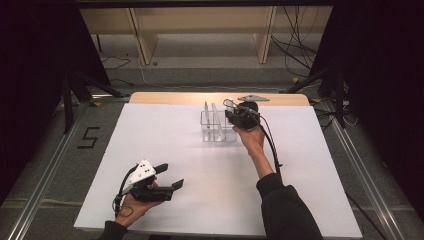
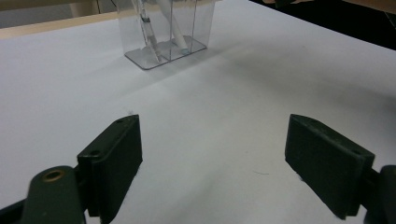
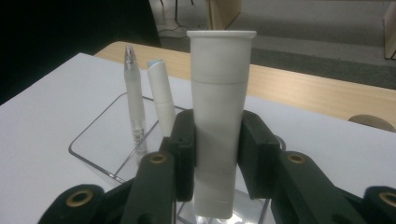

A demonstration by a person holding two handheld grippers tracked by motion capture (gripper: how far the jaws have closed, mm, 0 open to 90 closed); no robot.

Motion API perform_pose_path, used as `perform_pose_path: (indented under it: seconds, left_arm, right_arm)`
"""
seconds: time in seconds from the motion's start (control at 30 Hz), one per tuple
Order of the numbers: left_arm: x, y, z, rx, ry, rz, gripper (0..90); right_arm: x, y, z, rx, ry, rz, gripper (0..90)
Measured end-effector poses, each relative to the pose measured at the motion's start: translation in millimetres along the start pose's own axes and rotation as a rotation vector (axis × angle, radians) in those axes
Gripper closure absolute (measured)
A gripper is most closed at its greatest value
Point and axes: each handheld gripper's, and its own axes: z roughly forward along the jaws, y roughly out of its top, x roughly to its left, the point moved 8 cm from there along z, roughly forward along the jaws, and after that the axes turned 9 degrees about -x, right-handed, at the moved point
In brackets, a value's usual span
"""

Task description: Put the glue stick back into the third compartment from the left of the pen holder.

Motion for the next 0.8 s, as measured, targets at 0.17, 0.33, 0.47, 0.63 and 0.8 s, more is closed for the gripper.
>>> perform_pose_path:
  seconds: [0.17, 0.33, 0.47, 0.63, 0.8]
  left_arm:
    - [-0.2, -0.2, 0.1, 0.000, -0.001, 0.002, 18.4]
    - [-0.6, -0.3, 0.2, 0.001, -0.001, 0.006, 18.4]
    - [-0.8, -0.8, 0.5, 0.006, -0.003, 0.008, 18.4]
    - [-1.4, -0.9, 1.0, 0.006, -0.003, 0.005, 18.4]
    - [-1.4, -1.1, 1.2, 0.005, -0.002, 0.004, 18.4]
  right_arm:
    - [-1.3, -2.3, 1.5, 0.007, -0.012, 0.000, 68.8]
    - [0.1, 1.5, -1.5, -0.006, -0.006, 0.018, 52.5]
    - [-0.6, 7.4, -8.3, -0.024, -0.010, 0.015, 44.9]
    - [-1.0, 11.7, -17.1, -0.030, 0.002, 0.022, 40.9]
    - [3.3, 12.9, -25.6, -0.021, 0.022, 0.003, 38.1]
